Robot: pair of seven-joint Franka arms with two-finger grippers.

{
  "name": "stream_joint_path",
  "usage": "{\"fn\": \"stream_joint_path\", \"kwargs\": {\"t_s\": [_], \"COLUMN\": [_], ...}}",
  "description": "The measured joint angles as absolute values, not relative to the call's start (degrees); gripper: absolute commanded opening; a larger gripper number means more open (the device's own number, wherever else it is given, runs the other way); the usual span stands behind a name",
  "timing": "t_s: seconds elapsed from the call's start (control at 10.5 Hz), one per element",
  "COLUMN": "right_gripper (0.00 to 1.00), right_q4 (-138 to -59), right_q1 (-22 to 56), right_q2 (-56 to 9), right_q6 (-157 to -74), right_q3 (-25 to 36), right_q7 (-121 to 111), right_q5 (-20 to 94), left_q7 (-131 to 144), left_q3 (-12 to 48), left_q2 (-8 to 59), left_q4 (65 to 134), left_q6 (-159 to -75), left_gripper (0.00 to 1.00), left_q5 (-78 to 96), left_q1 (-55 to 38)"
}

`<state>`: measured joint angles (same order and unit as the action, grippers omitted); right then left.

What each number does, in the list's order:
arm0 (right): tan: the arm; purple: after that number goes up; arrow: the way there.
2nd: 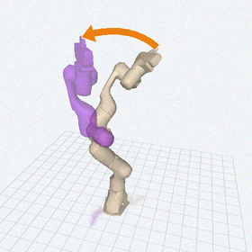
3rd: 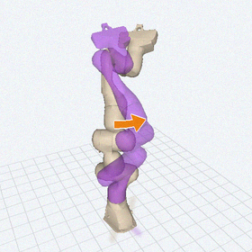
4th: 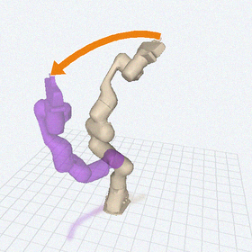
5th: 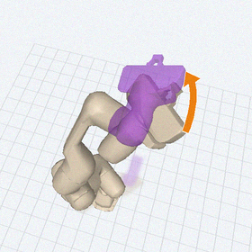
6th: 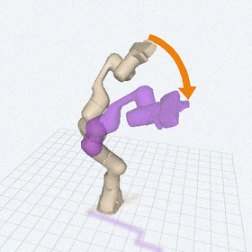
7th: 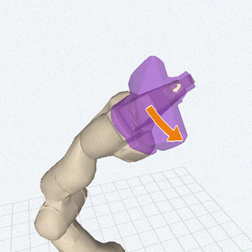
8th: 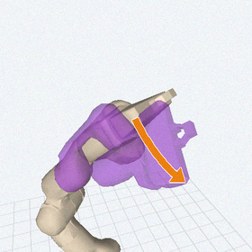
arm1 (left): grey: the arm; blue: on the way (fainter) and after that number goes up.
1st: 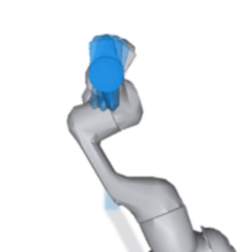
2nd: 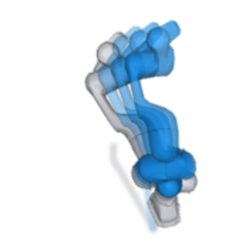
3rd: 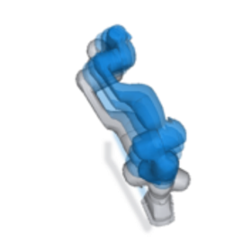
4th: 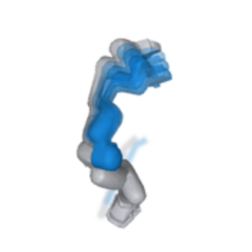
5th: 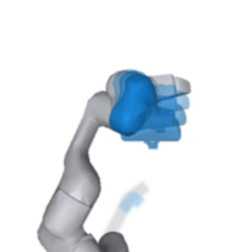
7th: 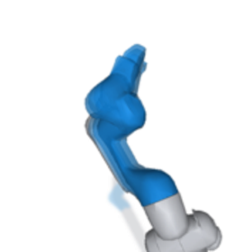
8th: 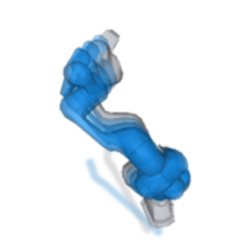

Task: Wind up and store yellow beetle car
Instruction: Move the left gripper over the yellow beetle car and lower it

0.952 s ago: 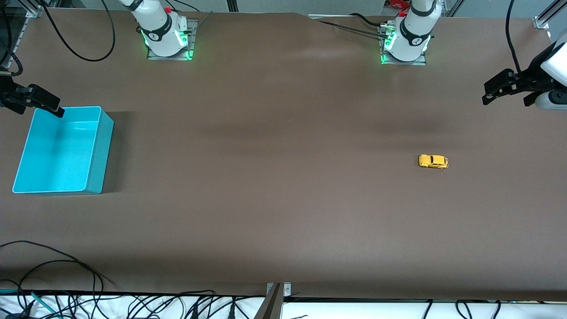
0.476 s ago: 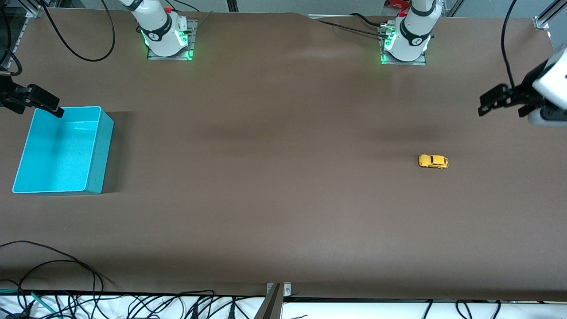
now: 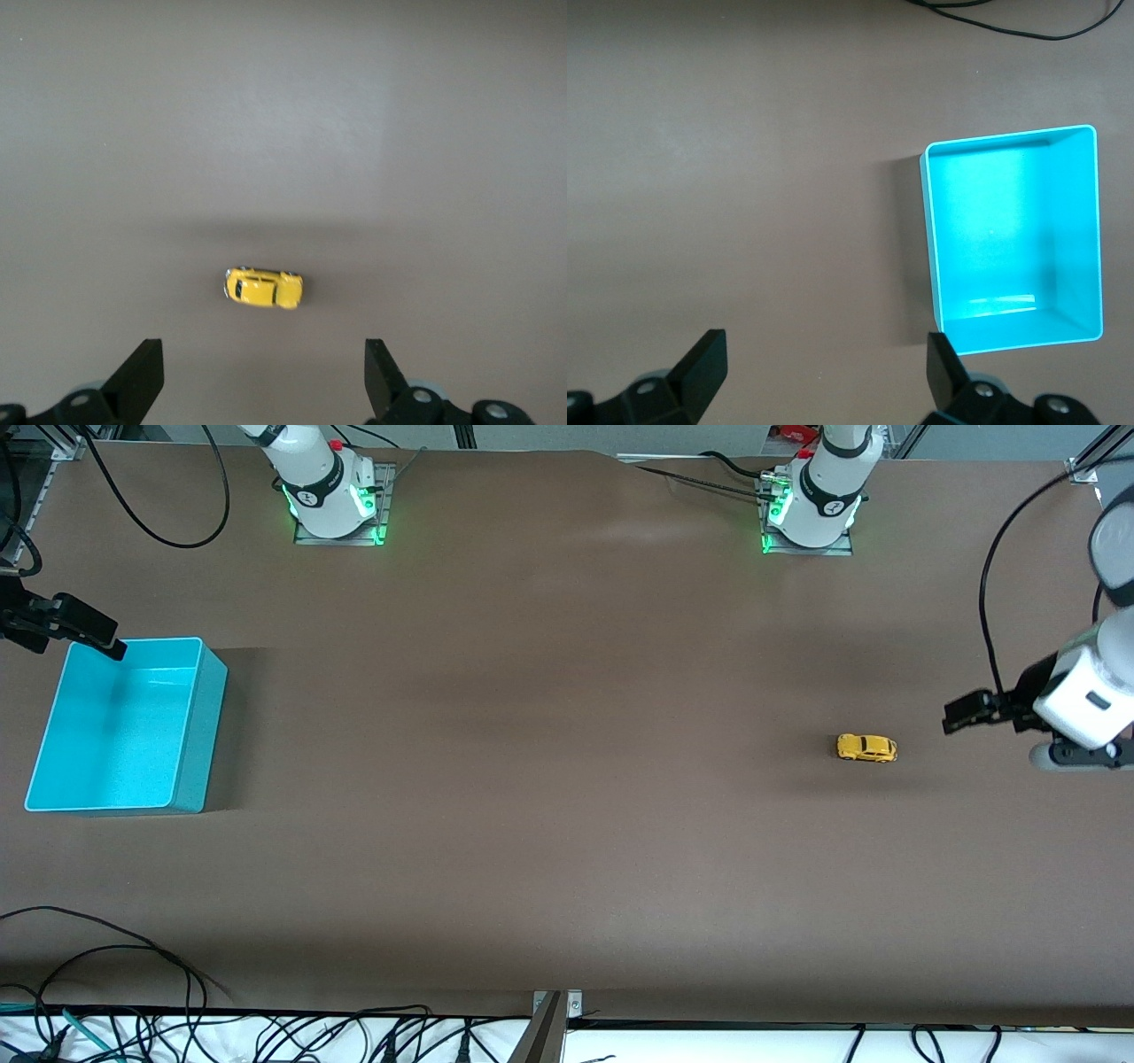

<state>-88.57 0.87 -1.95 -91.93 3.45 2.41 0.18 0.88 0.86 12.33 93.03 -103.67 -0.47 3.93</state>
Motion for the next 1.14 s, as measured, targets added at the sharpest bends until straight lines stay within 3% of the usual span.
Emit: {"fn": "stream_joint_path", "kwargs": {"t_s": [0.57,1.14], "right_gripper": [1.0,1.0], "right_q4": [-88.5,-88.5], "right_q1": [0.9,0.9], "right_q2": [-2.0,-2.0], "right_q6": [-91.9,-91.9], "right_q3": [3.5,3.5], "right_q7": [2.4,2.4], "right_q5": [0.2,0.2], "left_q7": [0.6,-27.2], "left_q3": [0.3,1.7], "left_q2": [13.6,13.6], "left_q4": [112.5,120.4], "left_q6": [-129.6,-132.2], "left_gripper": [1.0,1.0], "left_q5": [-0.5,-1.0], "left_q1": [5.2,4.7]}}
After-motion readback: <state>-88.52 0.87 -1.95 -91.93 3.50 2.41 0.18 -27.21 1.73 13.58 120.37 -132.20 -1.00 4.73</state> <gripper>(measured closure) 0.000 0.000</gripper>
